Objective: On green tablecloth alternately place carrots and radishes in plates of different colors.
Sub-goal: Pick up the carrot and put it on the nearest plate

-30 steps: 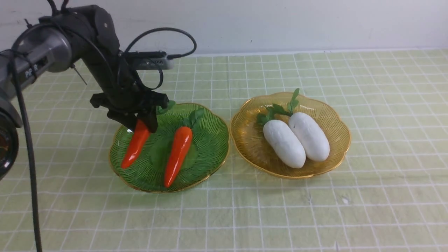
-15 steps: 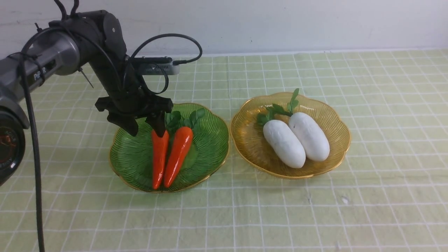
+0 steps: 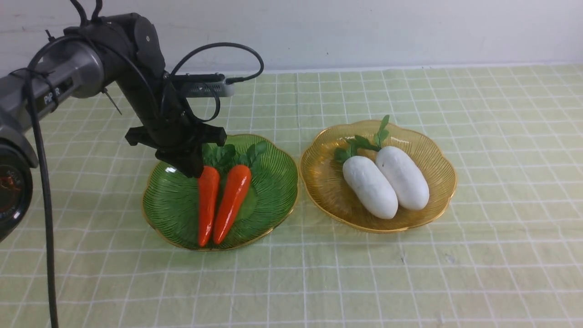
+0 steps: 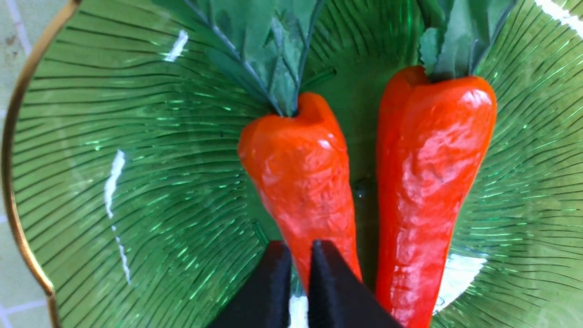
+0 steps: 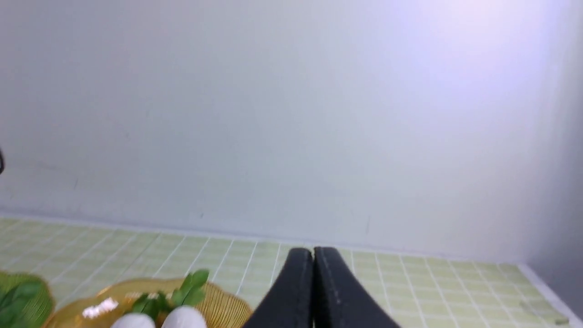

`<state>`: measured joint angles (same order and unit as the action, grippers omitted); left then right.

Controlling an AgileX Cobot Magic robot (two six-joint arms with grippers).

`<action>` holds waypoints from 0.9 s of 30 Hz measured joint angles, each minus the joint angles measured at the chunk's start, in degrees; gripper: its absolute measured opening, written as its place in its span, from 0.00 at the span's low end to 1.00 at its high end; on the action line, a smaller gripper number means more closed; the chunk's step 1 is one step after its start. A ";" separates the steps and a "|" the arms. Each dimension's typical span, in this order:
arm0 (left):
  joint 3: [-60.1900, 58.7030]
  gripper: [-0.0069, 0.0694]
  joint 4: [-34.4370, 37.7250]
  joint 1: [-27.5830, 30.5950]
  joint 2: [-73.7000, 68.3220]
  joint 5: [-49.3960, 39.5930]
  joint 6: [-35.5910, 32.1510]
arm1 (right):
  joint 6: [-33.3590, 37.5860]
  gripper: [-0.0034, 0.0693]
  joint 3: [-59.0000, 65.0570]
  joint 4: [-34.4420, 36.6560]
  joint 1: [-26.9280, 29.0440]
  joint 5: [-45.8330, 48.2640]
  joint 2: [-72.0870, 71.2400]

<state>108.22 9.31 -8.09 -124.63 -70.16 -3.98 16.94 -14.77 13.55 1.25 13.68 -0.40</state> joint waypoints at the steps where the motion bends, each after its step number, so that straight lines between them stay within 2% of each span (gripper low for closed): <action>1: 0.00 0.10 0.40 0.00 0.00 0.00 0.00 | 0.00 0.03 0.88 0.00 0.00 -2.57 0.00; 5: 0.00 0.08 5.56 0.00 0.00 0.00 0.00 | 0.01 0.03 3.29 0.20 0.00 -10.08 0.00; 11: 0.00 0.08 11.96 -0.10 0.00 0.00 -1.25 | 0.01 0.03 3.38 0.20 0.00 -10.32 0.00; 20: 0.27 0.08 13.78 -0.10 0.91 -0.05 -3.29 | 0.01 0.03 3.51 0.20 0.00 -10.08 0.00; 27: 3.40 0.08 14.98 -0.10 9.23 -0.16 -3.34 | 0.06 0.03 3.51 0.20 0.00 -10.08 0.00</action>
<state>111.61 24.29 -8.19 -115.40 -70.31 -7.32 17.01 -11.26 13.75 1.25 3.60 -0.40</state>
